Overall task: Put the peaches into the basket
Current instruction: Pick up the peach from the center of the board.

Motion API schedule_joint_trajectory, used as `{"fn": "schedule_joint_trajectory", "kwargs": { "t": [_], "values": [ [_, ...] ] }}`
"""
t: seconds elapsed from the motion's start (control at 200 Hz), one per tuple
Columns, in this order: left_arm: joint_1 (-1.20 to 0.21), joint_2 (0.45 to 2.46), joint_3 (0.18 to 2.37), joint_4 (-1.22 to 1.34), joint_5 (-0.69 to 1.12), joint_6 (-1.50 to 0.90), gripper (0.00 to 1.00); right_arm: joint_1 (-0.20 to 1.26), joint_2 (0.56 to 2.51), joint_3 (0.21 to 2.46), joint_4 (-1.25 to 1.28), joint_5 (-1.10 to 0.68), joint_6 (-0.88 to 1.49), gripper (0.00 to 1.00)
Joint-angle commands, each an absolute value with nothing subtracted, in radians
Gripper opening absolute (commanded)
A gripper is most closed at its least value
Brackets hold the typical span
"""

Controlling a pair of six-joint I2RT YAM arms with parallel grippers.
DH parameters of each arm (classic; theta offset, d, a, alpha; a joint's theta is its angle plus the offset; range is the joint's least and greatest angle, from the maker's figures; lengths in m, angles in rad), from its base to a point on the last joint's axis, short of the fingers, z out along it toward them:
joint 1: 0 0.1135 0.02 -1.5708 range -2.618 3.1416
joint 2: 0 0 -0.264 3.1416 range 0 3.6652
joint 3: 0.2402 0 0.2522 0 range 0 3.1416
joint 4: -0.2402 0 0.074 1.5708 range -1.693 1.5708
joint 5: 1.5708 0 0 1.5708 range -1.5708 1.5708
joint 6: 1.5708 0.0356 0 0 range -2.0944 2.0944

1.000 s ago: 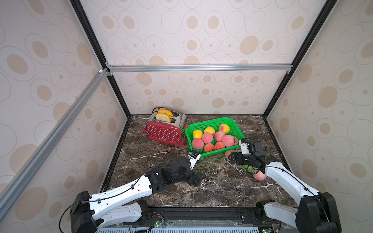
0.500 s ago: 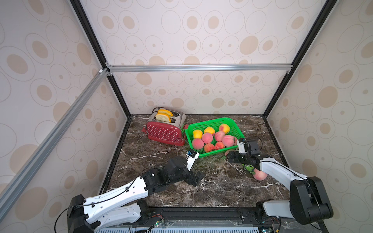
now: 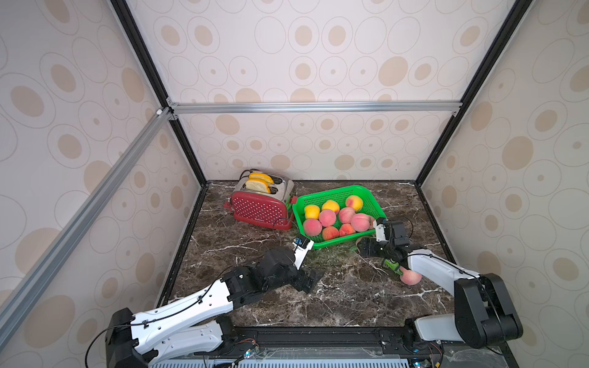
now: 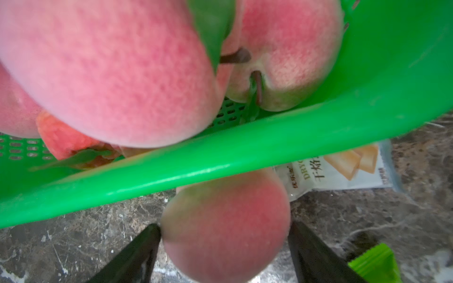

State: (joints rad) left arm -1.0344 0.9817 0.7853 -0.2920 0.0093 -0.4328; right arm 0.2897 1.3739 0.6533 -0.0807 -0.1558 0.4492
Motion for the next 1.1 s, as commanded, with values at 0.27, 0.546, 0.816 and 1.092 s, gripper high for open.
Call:
{"fn": "schedule_joint_trajectory", "kwargs": {
  "t": [0.27, 0.546, 0.816, 1.092],
  "values": [
    [-1.041, 0.964, 0.785, -0.284, -0.019, -0.420, 0.94, 0.292, 1.395, 0.623, -0.041, -0.156, 0.461, 0.82],
    [-1.040, 0.960, 0.779, -0.282, -0.030, -0.419, 0.94, 0.291, 1.370, 0.612, -0.054, -0.144, 0.460, 0.79],
    [-1.040, 0.954, 0.766, -0.278, -0.038, -0.425, 0.94, 0.291, 1.290, 0.606, -0.100, -0.150, 0.459, 0.79],
    [-1.041, 0.950, 0.762, -0.285, -0.055, -0.426, 0.94, 0.293, 1.170, 0.558, -0.149, -0.172, 0.476, 0.79]
  ]
}}
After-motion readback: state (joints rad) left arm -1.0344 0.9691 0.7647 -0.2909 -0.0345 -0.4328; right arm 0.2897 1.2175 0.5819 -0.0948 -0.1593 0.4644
